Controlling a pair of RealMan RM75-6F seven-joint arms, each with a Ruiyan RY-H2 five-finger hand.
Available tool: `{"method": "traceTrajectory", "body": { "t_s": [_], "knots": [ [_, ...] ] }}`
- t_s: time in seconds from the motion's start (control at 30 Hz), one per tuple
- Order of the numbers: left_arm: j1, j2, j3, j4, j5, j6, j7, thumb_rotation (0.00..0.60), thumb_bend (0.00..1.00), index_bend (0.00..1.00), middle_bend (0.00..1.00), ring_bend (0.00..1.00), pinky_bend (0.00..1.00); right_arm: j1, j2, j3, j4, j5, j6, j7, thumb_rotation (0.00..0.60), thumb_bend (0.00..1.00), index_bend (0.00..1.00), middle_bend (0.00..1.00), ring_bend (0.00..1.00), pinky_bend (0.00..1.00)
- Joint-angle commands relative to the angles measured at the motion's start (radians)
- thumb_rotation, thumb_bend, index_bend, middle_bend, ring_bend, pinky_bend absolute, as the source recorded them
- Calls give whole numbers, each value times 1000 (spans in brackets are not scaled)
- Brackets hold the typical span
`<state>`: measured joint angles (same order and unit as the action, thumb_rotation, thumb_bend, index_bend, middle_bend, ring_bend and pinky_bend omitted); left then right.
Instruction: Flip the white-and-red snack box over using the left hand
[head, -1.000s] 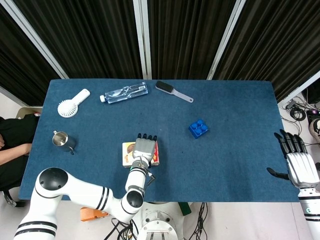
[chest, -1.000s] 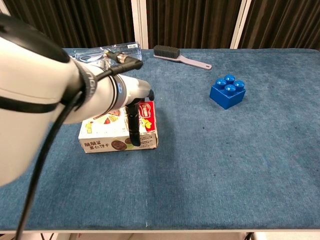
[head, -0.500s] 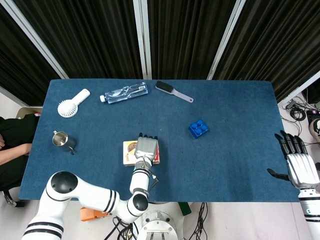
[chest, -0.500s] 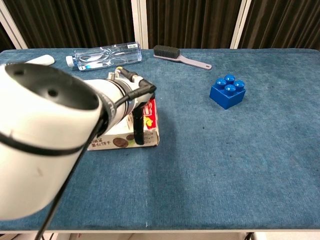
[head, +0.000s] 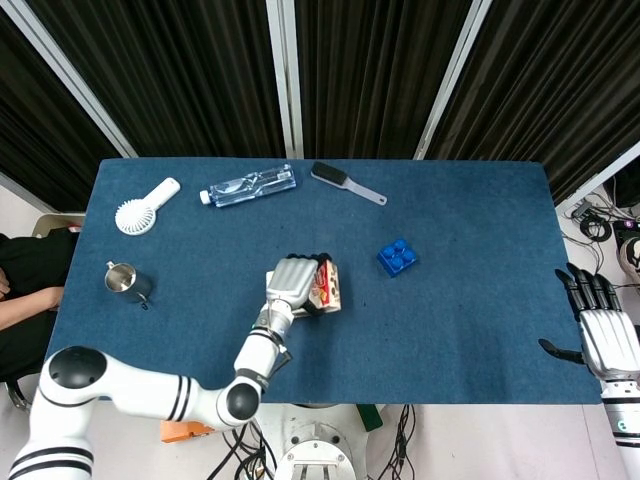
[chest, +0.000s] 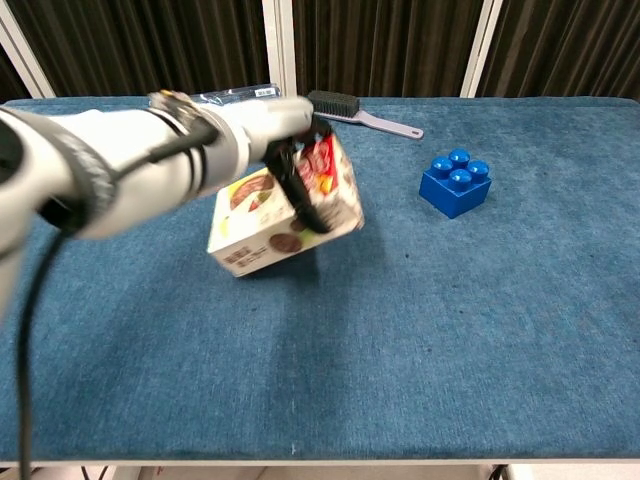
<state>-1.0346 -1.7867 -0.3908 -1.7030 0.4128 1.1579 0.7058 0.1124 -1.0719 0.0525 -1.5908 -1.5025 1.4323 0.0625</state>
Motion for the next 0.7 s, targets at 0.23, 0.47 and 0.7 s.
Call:
{"method": "traceTrajectory", "body": {
  "t_s": [0.23, 0.47, 0.7],
  "knots": [
    [279, 111, 2, 167, 749, -346, -908, 600, 60, 329, 334, 237, 204, 4, -2, 2, -11, 1, -7, -17, 600, 175, 0, 0, 0, 0],
    [291, 46, 65, 345, 943, -295, -1219, 600, 33, 328, 332, 212, 177, 7, -1, 3, -26, 4, -11, -35, 600, 175, 0, 0, 0, 0],
    [271, -21, 110, 494, 1000, -257, -1334, 600, 17, 328, 332, 211, 141, 3, 3, 6, -45, 13, -6, -51, 600, 175, 0, 0, 0, 0]
  ]
}}
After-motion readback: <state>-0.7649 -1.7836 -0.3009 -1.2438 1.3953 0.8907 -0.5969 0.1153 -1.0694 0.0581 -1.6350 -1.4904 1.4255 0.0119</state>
